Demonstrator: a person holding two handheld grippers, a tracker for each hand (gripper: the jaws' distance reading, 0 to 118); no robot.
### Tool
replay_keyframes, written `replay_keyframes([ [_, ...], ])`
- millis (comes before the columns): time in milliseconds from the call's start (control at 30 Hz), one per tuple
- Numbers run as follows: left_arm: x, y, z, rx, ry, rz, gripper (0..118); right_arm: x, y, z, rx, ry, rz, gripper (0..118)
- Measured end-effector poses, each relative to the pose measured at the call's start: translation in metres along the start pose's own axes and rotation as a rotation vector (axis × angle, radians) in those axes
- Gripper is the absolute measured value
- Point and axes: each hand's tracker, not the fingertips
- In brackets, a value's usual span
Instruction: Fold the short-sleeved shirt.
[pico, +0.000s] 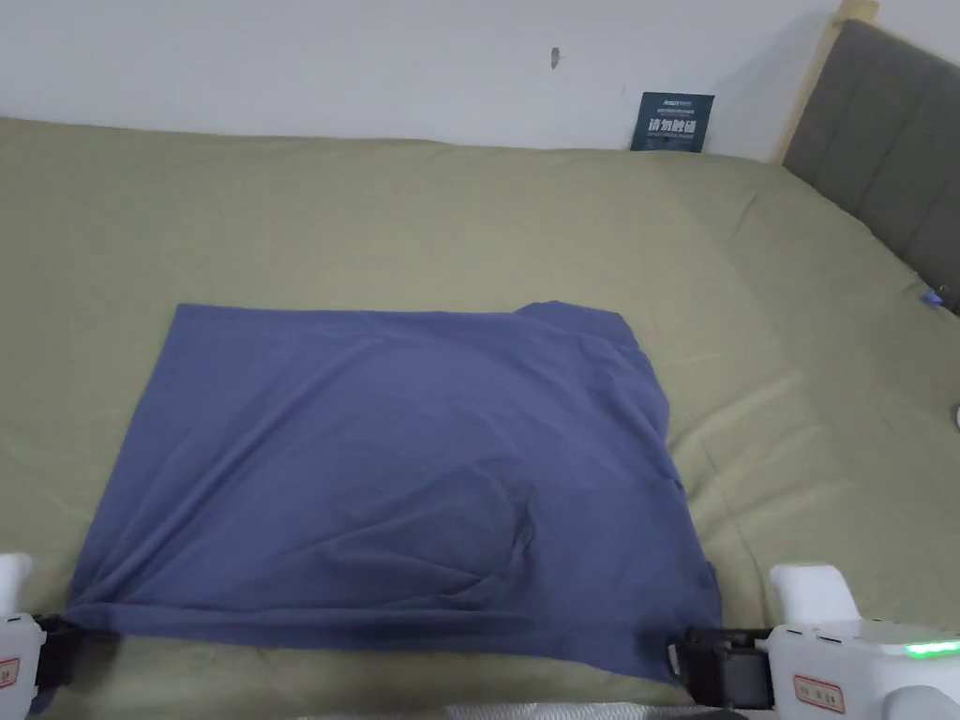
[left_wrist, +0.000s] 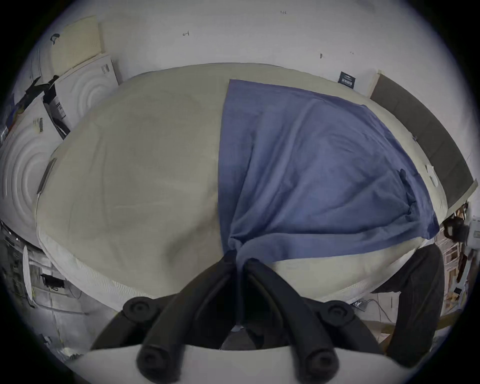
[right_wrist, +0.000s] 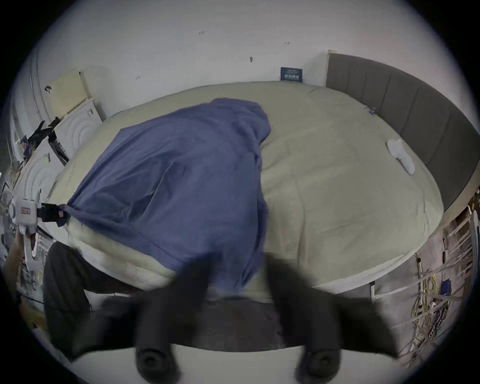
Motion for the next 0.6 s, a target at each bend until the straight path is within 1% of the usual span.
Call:
replay_keyframes([
  [33,0.001,0.000,0.001,0.000,0.002,-0.003,1,0.000,-0.002,-0.007,0.019,-0.004,0.016,102],
  [100,0.001,0.000,0.002,0.001,0.003,-0.004,1,-0.001,0.000,-0.021,-0.021,-0.051,0.047,101],
  [167,0.000,0.002,0.001,0.000,0.007,-0.004,1,0.001,0.000,-0.032,-0.031,-0.049,0.048,96],
  [200,-0.001,0.001,0.001,-0.002,0.008,-0.002,1,0.003,0.000,-0.037,-0.039,-0.050,0.052,92],
  [233,-0.002,0.001,0.001,-0.002,0.009,0.002,1,0.004,-0.003,-0.039,-0.050,-0.055,0.052,84],
  [267,-0.003,0.002,-0.001,-0.003,0.009,0.006,1,0.006,-0.004,-0.042,-0.062,-0.058,0.054,74],
  [300,-0.005,0.003,-0.002,-0.006,0.008,0.009,1,0.008,-0.004,-0.047,-0.067,-0.060,0.053,60],
  [333,-0.006,0.003,-0.002,-0.007,0.009,0.012,1,0.012,-0.006,-0.050,-0.068,-0.064,0.052,25],
  [367,-0.007,0.003,-0.003,-0.010,0.010,0.013,1,0.013,-0.008,-0.046,-0.061,-0.059,0.041,2],
  [400,-0.007,0.005,-0.002,-0.013,0.008,0.012,1,0.015,-0.008,-0.041,-0.034,-0.045,-0.007,2],
  [433,-0.008,0.006,-0.001,-0.013,0.008,0.011,1,0.017,-0.006,-0.038,-0.046,-0.019,-0.034,2],
  [533,-0.010,0.013,0.003,-0.003,0.006,0.012,1,0.015,0.003,-0.020,0.011,-0.034,-0.015,2],
  [600,-0.013,0.025,0.009,0.020,-0.023,0.039,1,0.015,0.017,-0.011,0.065,-0.027,-0.032,2],
])
